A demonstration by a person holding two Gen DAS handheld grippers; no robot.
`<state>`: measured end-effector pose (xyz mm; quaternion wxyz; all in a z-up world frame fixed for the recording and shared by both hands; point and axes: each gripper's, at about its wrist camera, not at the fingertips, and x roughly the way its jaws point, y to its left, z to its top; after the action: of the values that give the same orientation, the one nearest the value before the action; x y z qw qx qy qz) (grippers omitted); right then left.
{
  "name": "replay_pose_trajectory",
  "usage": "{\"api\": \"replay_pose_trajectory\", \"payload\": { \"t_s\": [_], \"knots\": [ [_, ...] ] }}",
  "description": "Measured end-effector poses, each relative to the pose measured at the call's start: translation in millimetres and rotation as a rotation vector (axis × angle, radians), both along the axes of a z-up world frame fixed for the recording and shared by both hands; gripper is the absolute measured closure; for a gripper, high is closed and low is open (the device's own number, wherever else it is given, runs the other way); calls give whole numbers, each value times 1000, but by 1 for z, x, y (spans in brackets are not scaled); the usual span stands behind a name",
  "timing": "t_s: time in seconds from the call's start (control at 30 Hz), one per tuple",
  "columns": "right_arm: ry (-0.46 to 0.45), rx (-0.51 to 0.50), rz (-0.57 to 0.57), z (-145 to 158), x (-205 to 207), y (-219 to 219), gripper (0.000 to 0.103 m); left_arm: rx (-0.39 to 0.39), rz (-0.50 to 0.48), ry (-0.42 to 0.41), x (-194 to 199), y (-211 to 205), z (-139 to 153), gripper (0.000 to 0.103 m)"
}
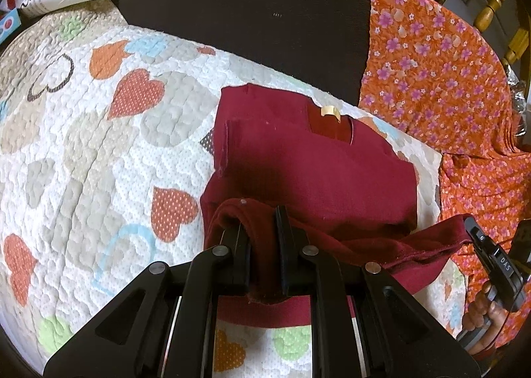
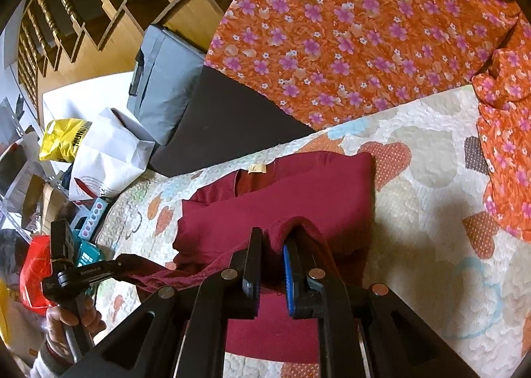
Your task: Fold small clothes
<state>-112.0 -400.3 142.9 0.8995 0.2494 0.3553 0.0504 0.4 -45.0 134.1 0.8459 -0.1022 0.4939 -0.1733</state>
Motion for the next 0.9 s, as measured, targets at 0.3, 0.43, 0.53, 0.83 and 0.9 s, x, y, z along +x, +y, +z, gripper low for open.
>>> {"api": "replay_pose_trajectory", "payload": {
  "t_s": [0.3, 0.43, 0.53, 0.83, 0.9],
  "knots": [
    [8, -43, 1, -2, 34, -7, 93, 16, 11, -24, 37, -11, 7, 92],
    [13, -72, -9, -6, 54, -12, 93, 31, 16, -31, 56, -20, 9, 92],
    [15, -80, -15, -9, 68, -16, 93, 39, 17, -39, 70, -27, 9, 92],
    [40, -77, -23, -24, 106, -28, 93, 66, 37, -9, 110, -35, -13, 92],
    [47, -64, -27, -29, 113, -31, 93, 74, 41, -4, 115, -37, -18, 92]
  ]
}}
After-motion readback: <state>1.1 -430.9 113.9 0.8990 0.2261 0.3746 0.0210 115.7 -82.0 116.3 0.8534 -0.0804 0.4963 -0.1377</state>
